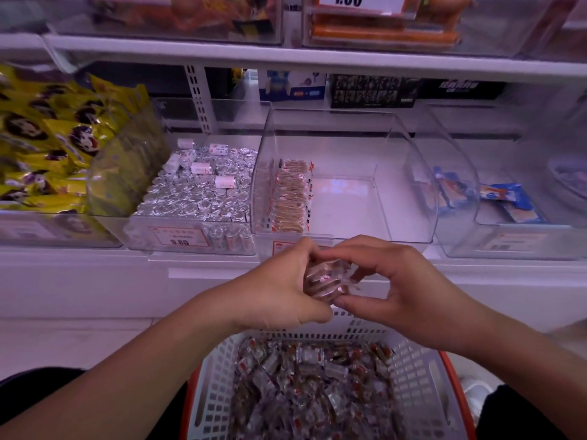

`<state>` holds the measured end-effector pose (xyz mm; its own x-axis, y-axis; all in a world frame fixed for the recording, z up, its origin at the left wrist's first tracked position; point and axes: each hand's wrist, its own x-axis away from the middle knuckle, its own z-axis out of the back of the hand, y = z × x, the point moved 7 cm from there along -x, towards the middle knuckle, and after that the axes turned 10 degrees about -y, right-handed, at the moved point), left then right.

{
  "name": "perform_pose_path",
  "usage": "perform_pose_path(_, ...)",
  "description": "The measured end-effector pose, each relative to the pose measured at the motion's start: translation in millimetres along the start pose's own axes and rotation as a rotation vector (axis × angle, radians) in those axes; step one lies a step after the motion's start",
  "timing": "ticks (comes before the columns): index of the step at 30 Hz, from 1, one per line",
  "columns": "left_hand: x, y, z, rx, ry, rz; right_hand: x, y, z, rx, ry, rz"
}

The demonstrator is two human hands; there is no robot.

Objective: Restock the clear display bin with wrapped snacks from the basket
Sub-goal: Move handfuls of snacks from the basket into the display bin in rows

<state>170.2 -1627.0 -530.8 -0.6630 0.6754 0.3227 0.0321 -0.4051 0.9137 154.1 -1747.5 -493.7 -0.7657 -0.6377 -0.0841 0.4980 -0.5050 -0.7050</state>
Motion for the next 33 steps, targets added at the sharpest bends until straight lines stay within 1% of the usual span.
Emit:
perform_pose_path(4, 1.3, 2.1, 2.1, 0.039, 0.038, -0.012, -3.0, -4.8, 2.6, 0.053, -0.022, 0.033)
perform_pose_path(7, 8.4, 5.0, 14.0, 0.136, 0.063, -0.034, -4.5, -9.5, 8.5, 0.099, 0.02, 0.031)
perform_pose_path(9, 13.1, 11.7, 23.0, 0.196, 0.041, -0.061, -7.2, -12.4, 15.4, 0.029, 0.078, 0.015)
perform_pose_path(11, 13.6, 20.7, 30.9, 0.217, -0.013, -0.09, -14.6, -14.5, 23.9, -0.02, 0.093, 0.015)
perform_pose_path(12, 12.1, 25.5, 37.1, 0.19, -0.031, -0.09, -21.1, -14.0, 29.2, -0.018, 0.085, 0.015)
perform_pose_path(14, 3.2, 34.3, 54.7, 0.123, -0.012, -0.069, -37.0, -7.1, 43.0, -0.043, 0.065, -0.011)
perform_pose_path(16, -8.9, 46.6, 73.4, 0.064, 0.051, -0.068, -51.5, 1.3, 58.8, -0.092, 0.08, -0.024)
perform_pose_path(19, -27.7, 61.4, 90.3, 0.008, 0.174, -0.073, -65.0, 13.7, 69.7, -0.093, 0.101, -0.014)
perform_pose_path(21, -38.9, 61.4, 95.1, -0.025, 0.208, -0.023, -70.2, 27.5, 70.9, -0.057, 0.118, -0.036)
perform_pose_path(23, -46.8, 60.3, 103.3, -0.138, 0.227, 0.003, -76.1, 46.8, 72.3, -0.069, 0.14, -0.098)
perform_pose_path(24, -48.1, 63.2, 111.1, -0.234, 0.258, -0.033, -79.2, 56.6, 72.7, -0.107, 0.145, -0.136)
perform_pose_path(26, -45.0, 73.0, 130.3, -0.54, 0.366, -0.156, -84.9, 72.1, 70.3, -0.169, 0.124, -0.198)
perform_pose_path(28, -41.9, 73.4, 143.3, -0.799, 0.404, -0.195, -89.8, 80.1, 61.0, -0.168, 0.032, -0.21)
perform_pose_path(30, -42.1, 64.5, 147.8, -0.905, 0.356, -0.187, -93.1, 82.8, 49.9, -0.147, -0.075, -0.206)
perform_pose_path(33, -43.4, 59.2, 143.9, -0.953, 0.296, -0.217, -98.5, 83.8, 40.1, -0.142, -0.153, -0.21)
